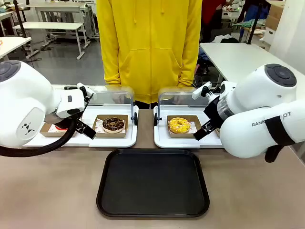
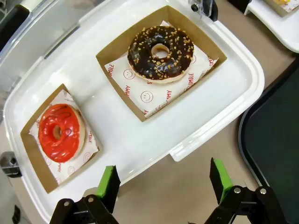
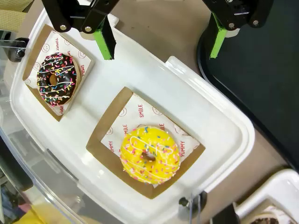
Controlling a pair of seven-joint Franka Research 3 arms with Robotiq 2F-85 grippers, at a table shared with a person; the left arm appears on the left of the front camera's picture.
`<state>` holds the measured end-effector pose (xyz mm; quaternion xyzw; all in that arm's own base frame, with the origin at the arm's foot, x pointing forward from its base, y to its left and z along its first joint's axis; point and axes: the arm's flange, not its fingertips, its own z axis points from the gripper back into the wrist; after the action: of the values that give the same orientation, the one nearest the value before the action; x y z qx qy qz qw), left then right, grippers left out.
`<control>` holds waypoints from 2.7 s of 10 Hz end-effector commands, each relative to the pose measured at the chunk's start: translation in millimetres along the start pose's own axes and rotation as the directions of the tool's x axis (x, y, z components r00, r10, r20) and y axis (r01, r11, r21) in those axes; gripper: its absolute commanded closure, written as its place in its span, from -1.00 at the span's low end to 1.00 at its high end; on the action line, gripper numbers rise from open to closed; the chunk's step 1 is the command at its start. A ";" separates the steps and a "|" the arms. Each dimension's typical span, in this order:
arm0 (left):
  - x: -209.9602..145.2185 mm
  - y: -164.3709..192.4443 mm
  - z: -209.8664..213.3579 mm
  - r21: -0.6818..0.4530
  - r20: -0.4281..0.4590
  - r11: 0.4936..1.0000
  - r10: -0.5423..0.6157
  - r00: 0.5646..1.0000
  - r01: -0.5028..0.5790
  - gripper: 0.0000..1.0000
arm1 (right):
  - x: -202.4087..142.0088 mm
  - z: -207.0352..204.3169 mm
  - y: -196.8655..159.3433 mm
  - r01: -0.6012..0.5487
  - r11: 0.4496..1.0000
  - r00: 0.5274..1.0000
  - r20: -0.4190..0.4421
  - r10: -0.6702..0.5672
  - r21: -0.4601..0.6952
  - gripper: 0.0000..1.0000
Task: Move the second donut from the left to the tray.
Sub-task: Pick up the Paper togo box containing the Donut indicated by the person and place it on the Handle tray.
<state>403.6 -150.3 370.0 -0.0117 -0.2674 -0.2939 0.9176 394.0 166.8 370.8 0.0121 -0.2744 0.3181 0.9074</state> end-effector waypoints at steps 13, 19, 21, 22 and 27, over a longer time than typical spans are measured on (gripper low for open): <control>31.0 36.0 29.7 -0.171 -0.024 0.985 0.000 1.000 -0.004 -1.00 | 28.9 52.3 -42.9 0.018 0.997 0.998 0.066 -0.023 0.072 -1.00; -0.4 175.6 124.2 -0.422 0.218 0.881 -0.129 0.967 0.213 -1.00 | -67.9 190.5 -199.2 -0.164 0.941 0.938 0.342 0.056 0.296 -1.00; -22.2 217.8 135.8 -0.464 0.318 0.838 -0.147 0.937 0.289 -1.00 | -109.0 208.7 -246.4 -0.271 0.912 0.874 0.476 0.099 0.309 -1.00; -31.2 236.9 135.5 -0.480 0.370 0.813 -0.153 0.916 0.330 -1.00 | -122.7 212.6 -261.6 -0.309 0.895 0.841 0.532 0.098 0.323 -1.00; -63.2 268.1 137.8 -0.453 0.550 0.791 -0.116 0.827 0.411 -1.00 | -151.3 211.5 -284.2 -0.347 0.878 0.763 0.644 0.059 0.331 -1.00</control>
<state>439.8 134.0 488.8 -0.3098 -0.3816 -0.4682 0.7343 352.8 -184.6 517.1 0.2841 -0.4745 0.4403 0.7073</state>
